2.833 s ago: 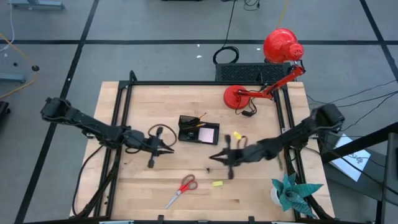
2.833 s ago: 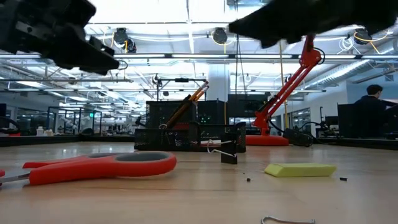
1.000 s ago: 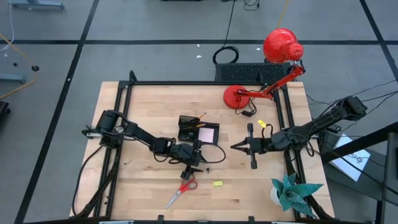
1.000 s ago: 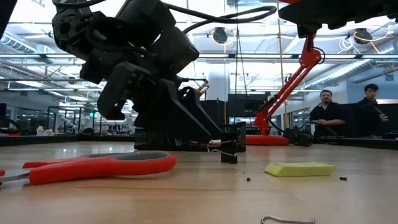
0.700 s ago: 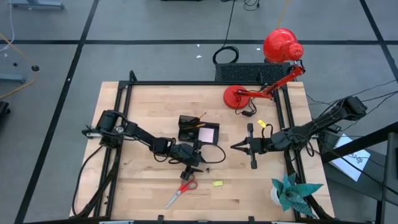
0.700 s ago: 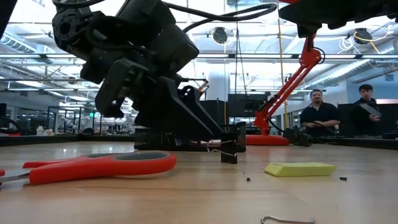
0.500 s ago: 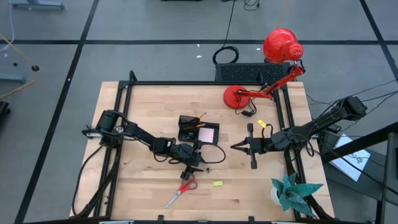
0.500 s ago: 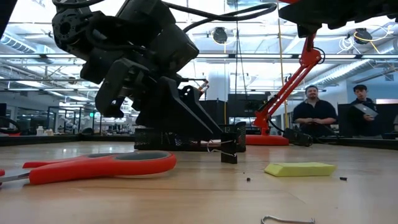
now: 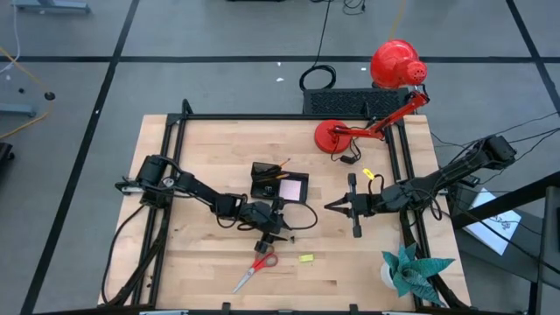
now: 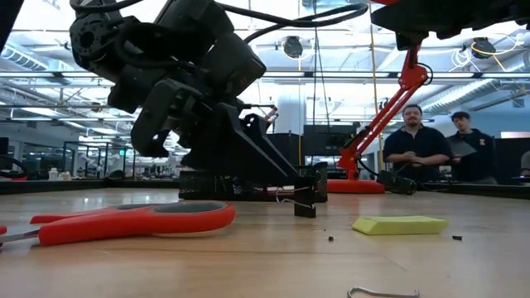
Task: Pick and place office supplies into organizer
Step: Put the black binder clip into the black desk organizer
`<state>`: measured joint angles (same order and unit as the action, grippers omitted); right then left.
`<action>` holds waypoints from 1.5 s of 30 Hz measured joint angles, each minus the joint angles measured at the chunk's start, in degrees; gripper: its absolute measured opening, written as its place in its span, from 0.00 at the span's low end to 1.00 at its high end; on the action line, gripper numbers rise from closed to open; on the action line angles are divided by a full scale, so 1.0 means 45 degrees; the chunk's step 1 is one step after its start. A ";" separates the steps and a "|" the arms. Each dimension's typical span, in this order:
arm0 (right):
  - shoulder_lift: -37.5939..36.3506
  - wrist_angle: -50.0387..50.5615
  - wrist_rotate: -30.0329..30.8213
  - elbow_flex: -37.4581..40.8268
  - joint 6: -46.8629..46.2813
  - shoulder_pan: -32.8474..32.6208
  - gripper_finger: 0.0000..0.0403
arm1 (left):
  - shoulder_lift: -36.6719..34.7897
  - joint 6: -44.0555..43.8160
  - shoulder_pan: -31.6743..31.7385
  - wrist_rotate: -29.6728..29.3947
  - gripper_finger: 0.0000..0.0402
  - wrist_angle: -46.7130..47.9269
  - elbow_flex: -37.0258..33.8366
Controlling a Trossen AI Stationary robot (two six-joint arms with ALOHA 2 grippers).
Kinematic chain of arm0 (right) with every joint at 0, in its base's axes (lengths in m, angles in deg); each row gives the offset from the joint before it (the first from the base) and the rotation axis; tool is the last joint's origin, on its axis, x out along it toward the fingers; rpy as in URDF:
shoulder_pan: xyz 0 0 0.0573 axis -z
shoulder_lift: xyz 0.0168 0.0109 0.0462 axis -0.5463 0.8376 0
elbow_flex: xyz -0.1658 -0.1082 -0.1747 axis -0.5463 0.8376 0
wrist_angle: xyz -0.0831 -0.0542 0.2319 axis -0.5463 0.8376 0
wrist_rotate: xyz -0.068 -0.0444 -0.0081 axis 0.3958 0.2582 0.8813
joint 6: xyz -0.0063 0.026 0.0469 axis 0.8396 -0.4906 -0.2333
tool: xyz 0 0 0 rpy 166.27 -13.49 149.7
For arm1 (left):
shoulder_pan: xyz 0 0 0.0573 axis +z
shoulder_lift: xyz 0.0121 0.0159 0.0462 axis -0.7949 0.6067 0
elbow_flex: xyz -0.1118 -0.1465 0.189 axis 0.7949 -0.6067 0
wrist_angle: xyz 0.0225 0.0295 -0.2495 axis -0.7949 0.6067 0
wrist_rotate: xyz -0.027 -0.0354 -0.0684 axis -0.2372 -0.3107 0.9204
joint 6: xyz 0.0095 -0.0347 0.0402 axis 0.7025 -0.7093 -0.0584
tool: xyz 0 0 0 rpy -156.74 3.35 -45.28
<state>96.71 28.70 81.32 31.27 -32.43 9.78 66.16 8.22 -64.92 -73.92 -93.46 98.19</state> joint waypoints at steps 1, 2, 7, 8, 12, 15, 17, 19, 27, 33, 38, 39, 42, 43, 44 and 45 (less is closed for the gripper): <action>0.0000 0.0000 0.0000 0.0000 -0.0003 0.0001 0.00 | 0.0000 0.0002 0.0001 0.0000 0.44 -0.0019 0.0000; 0.0000 -0.0002 0.0000 0.0000 -0.0002 0.0000 0.00 | 0.0000 0.0002 0.0001 0.0000 0.44 0.0003 0.0000; 0.0000 0.0000 0.0000 -0.0004 0.0006 0.0001 0.00 | 0.0345 -0.0023 -0.0014 0.0005 0.44 0.0166 -0.0015; 0.0000 -0.0005 0.0003 -0.0003 0.0009 0.0001 0.00 | 0.0362 -0.0028 -0.0025 0.0000 0.44 0.0143 -0.0015; 0.0002 -0.0001 0.0007 -0.0002 0.0011 0.0001 0.00 | 0.0488 0.0003 -0.0028 0.0005 0.44 -0.0194 0.0000; 0.0005 -0.0003 0.0042 0.0000 0.0024 0.0006 0.00 | 0.0505 0.0011 -0.0028 0.0005 0.44 -0.0252 0.0004; 0.0005 -0.0005 0.0045 0.0000 0.0035 0.0006 0.00 | 0.0505 0.0014 -0.0028 0.0005 0.44 -0.0125 0.0000; 0.0005 0.0000 0.0049 0.0000 0.0035 0.0006 0.00 | 0.0505 0.0032 -0.0028 0.0005 0.43 -0.0112 0.0000; 0.0005 -0.0005 0.0049 0.0000 0.0035 0.0011 0.00 | 0.0505 0.0196 -0.0028 0.0010 0.30 -0.0213 0.0000; 0.0005 -0.0005 0.0049 0.0000 0.0035 0.0011 0.00 | 0.0505 0.0478 -0.0045 0.0010 0.12 -0.0310 0.0000; 0.0005 0.0000 0.0049 0.0000 -0.0003 0.0011 0.00 | 0.0505 0.0970 -0.0243 0.0001 0.02 -0.0317 0.0000; 0.0005 0.0001 0.0049 0.0000 -0.0003 0.0011 0.00 | 0.0505 0.1085 -0.0310 0.0000 0.03 -0.0320 0.0000; 0.0005 0.0011 0.0049 0.0000 -0.0008 0.0011 0.00 | 0.0393 0.1299 -0.0505 -0.0720 0.04 -0.0248 0.0000; 0.0005 0.0039 0.0049 0.0000 -0.0008 0.0011 0.00 | 0.0302 0.1421 -0.0578 -0.1056 0.03 -0.0205 0.0000; 0.0005 0.0085 0.0031 0.0000 -0.0018 0.0011 0.00 | 0.0165 0.1565 -0.0662 -0.1360 0.02 -0.0212 0.0000; 0.0005 0.0118 0.0006 0.0000 -0.0056 0.0011 0.00 | -0.0046 0.1696 -0.0730 -0.1621 0.01 -0.0047 0.0000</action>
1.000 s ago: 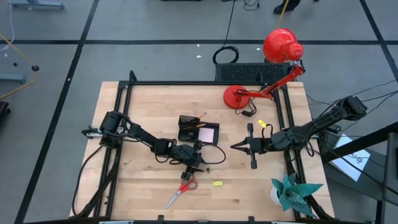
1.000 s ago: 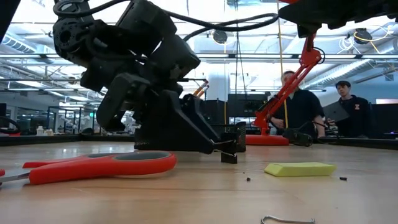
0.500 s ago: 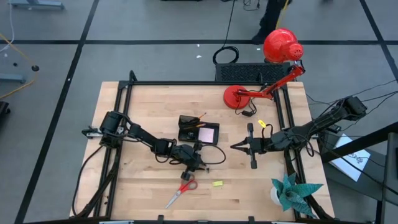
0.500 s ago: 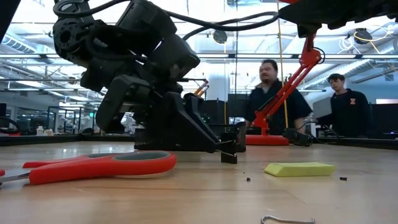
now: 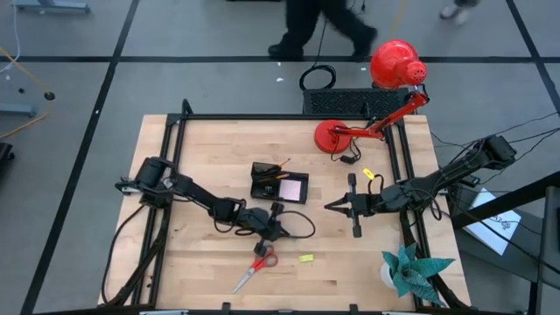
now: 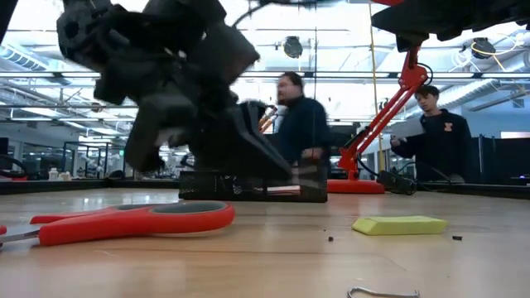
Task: Pick and place office supplies into organizer
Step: Put the black binder clip into the black desk organizer
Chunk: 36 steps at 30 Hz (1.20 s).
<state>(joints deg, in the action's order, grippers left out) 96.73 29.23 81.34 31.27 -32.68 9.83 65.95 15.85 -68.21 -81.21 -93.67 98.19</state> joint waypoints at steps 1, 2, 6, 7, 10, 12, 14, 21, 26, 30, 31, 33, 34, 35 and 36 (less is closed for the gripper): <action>0.0000 0.0024 -0.0001 0.0000 -0.0036 0.0000 0.00 | -0.0226 0.0145 -0.0070 -0.0208 0.01 0.0199 -0.0005; 0.0000 0.0027 -0.0001 0.0000 -0.0055 0.0000 0.00 | -0.0474 0.0267 -0.0141 -0.0304 0.01 0.0290 -0.0001; -0.0027 0.0069 -0.0006 0.0000 -0.0089 0.0000 0.00 | -0.1891 0.0702 -0.0400 -0.0923 0.04 0.1521 0.0000; -0.0098 0.0154 -0.0011 0.0005 -0.0084 0.0000 0.00 | -0.2272 0.0808 -0.0449 -0.1129 0.03 0.1851 -0.0016; -0.0540 0.0533 -0.0011 0.0010 0.0003 0.0000 0.00 | -0.3344 0.1084 -0.0566 -0.1507 0.01 0.2232 -0.0283; -0.0962 0.0839 0.0025 0.0010 0.0114 0.0000 0.00 | -0.4023 0.1198 -0.0571 -0.1515 0.01 0.2142 -0.0625; -0.1387 0.1242 0.0354 0.0010 0.0159 -0.0008 0.00 | -0.4625 0.1247 -0.0573 -0.1804 0.03 0.2055 -0.1011; -0.2513 0.1603 0.0680 0.0533 0.0607 0.0403 0.00 | -0.6332 0.1021 -0.0648 -0.2979 0.01 0.1252 -0.2492; -0.3964 0.0773 0.0656 0.1832 0.0467 0.0969 0.00 | -0.6860 0.0811 -0.0668 -0.3925 0.03 0.0664 -0.3381; -0.4934 0.0525 0.0631 0.2512 0.0250 0.1115 0.00 | -0.6851 -0.0008 -0.0469 -0.5027 0.01 0.0899 -0.3614; -0.5053 0.0570 0.0632 0.2559 0.0208 0.1141 0.00 | -0.6851 -0.0289 -0.0381 -0.5057 0.01 0.1101 -0.3614; -0.5163 0.0552 0.0631 0.2603 0.0176 0.1190 0.00 | -0.6851 -0.0771 -0.0238 -0.5122 0.02 0.1506 -0.3614; -0.5163 0.0539 0.0631 0.2603 0.0178 0.1194 0.00 | -0.6846 -0.0955 -0.0181 -0.5260 0.03 0.1656 -0.3614; -0.5158 0.0541 0.0637 0.2603 0.0178 0.1195 0.00 | -0.6846 -0.1096 -0.0162 -0.5489 0.03 0.1766 -0.3614; -0.5153 0.0543 0.0660 0.2603 0.0183 0.1195 0.00 | -0.6846 -0.1231 -0.0144 -0.5780 0.03 0.1849 -0.3614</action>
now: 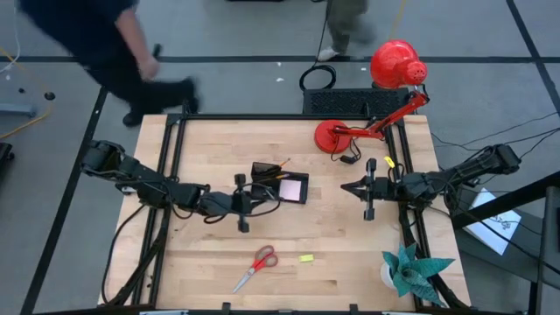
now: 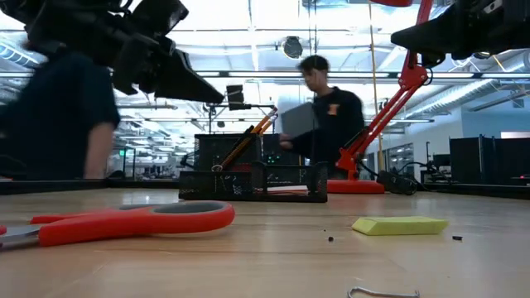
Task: Pick and place office supplies into organizer
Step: Put the black binder clip into the black desk organizer
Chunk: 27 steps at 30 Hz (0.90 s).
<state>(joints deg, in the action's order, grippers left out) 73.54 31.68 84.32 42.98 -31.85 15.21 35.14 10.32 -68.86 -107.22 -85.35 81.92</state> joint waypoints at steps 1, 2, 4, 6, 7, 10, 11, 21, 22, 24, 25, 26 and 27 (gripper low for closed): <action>0.0000 0.0002 0.0014 0.0000 -0.0002 0.0000 0.00 | 0.0000 -0.0149 0.0006 -0.0244 0.02 0.0129 0.0001; 0.0000 0.0000 0.0019 0.0000 -0.0005 0.0000 0.00 | 0.0000 -0.0301 0.0012 -0.0406 0.01 0.0328 0.0005; 0.0005 0.0009 0.0019 0.0000 -0.0005 0.0000 0.00 | 0.0000 -0.0683 0.0016 -0.0634 0.01 0.0832 0.0005; 0.0005 0.0006 0.0024 0.0001 -0.0008 0.0000 0.00 | 0.0000 -0.1132 0.0016 -0.0726 0.02 0.1349 0.0005; 0.0005 0.0005 0.0029 0.0000 -0.0015 0.0000 0.00 | 0.0000 -0.1324 0.0016 -0.0748 0.02 0.1597 0.0005; 0.0005 0.0005 0.0034 0.0000 -0.0010 0.0000 0.00 | 0.0005 -0.1764 0.0016 -0.1071 0.01 0.2224 0.0005; 0.0005 0.0005 0.0038 0.0005 -0.0010 0.0000 0.00 | 0.0005 -0.1848 0.0016 -0.1118 0.01 0.2379 0.0005; 0.0046 -0.0007 0.0063 0.0005 -0.0145 0.0000 0.00 | 0.0694 -0.2157 0.0412 -0.1687 0.01 0.2997 0.0024; 0.0071 -0.0047 0.0063 0.0005 -0.0146 0.0000 0.00 | 0.0794 -0.2193 0.0481 -0.1662 0.02 0.3053 0.0024; 0.0151 -0.0142 0.0063 0.0005 -0.0151 0.0000 0.00 | 0.1034 -0.2223 0.0642 -0.1644 0.02 0.2941 0.0024; 0.0192 -0.0158 0.0063 0.0005 -0.0151 0.0000 0.00 | 0.1156 -0.2233 0.0710 -0.1629 0.01 0.2823 0.0029; 0.0232 -0.0198 0.0063 0.0005 -0.0151 0.0000 0.00 | 0.1243 -0.2237 0.0774 -0.1604 0.01 0.2847 0.0028; 0.0284 -0.0236 0.0068 0.0005 -0.0151 0.0000 0.00 | 0.1311 -0.2256 0.0836 -0.1518 0.01 0.2880 0.0024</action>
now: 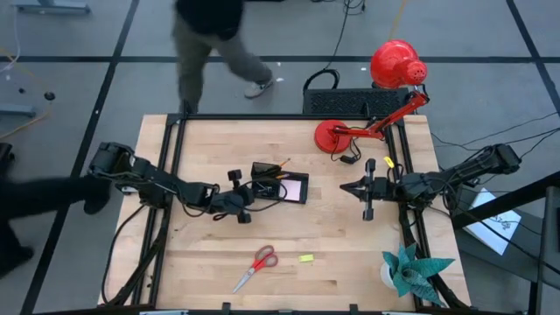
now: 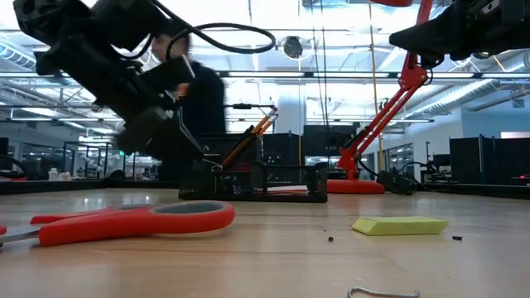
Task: Pick and place office supplies into organizer
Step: Put the black binder clip into the black desk organizer
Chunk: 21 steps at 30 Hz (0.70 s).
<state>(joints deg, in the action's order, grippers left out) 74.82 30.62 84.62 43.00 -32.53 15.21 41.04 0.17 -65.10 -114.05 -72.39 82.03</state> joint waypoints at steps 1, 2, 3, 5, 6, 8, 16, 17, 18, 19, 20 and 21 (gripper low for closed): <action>0.0030 -0.0017 0.0000 0.0000 0.0004 0.0000 0.00 | 0.0081 -0.0061 0.0085 0.0156 0.01 -0.0029 0.0028; 0.0045 0.0002 0.0000 0.0000 0.0005 0.0018 0.00 | 0.0180 -0.0100 0.0143 0.0273 0.01 -0.0019 0.0109; 0.0064 0.0007 -0.0002 0.0000 0.0002 0.0056 0.00 | 0.0257 -0.0159 0.0174 0.0327 0.02 -0.0003 0.0178; 0.0111 -0.0013 -0.0001 0.0000 -0.0066 0.0182 0.00 | 0.0349 -0.0159 0.0224 0.0392 0.02 0.0086 0.0291; 0.0126 0.0018 -0.0005 0.0000 -0.0112 0.0247 0.00 | 0.0418 -0.0083 0.0276 0.0544 0.02 0.0090 0.0400; 0.0203 -0.0004 -0.0015 0.0000 -0.0221 0.0381 0.00 | 0.0482 -0.0064 0.0408 0.0989 0.01 0.0515 0.0658; 0.0494 0.0021 -0.0049 0.0005 -0.0361 0.0647 0.00 | 0.0482 -0.0539 0.0945 0.1406 0.04 0.2883 0.1613; 0.0501 0.0032 -0.0053 0.0005 -0.0395 0.0671 0.00 | 0.0482 -0.0596 0.1009 0.1572 0.04 0.3057 0.1705; 0.0506 0.0049 -0.0053 0.0005 -0.0426 0.0682 0.00 | 0.0482 -0.0638 0.1063 0.1741 0.03 0.3167 0.1752; 0.0508 0.0044 -0.0053 0.0005 -0.0461 0.0687 0.00 | 0.0482 -0.0669 0.1111 0.1899 0.02 0.3282 0.1768; 0.0506 0.0036 -0.0053 0.0005 -0.0461 0.0690 0.00 | 0.0482 -0.0721 0.1158 0.2049 0.01 0.3359 0.1768; 0.0504 0.0036 -0.0054 0.0005 -0.0462 0.0690 0.00 | 0.0482 -0.0753 0.1202 0.2150 0.01 0.3379 0.1768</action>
<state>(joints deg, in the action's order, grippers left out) 77.09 30.78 84.38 43.03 -34.61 18.31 43.21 -3.22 -59.68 -104.38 -57.18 89.99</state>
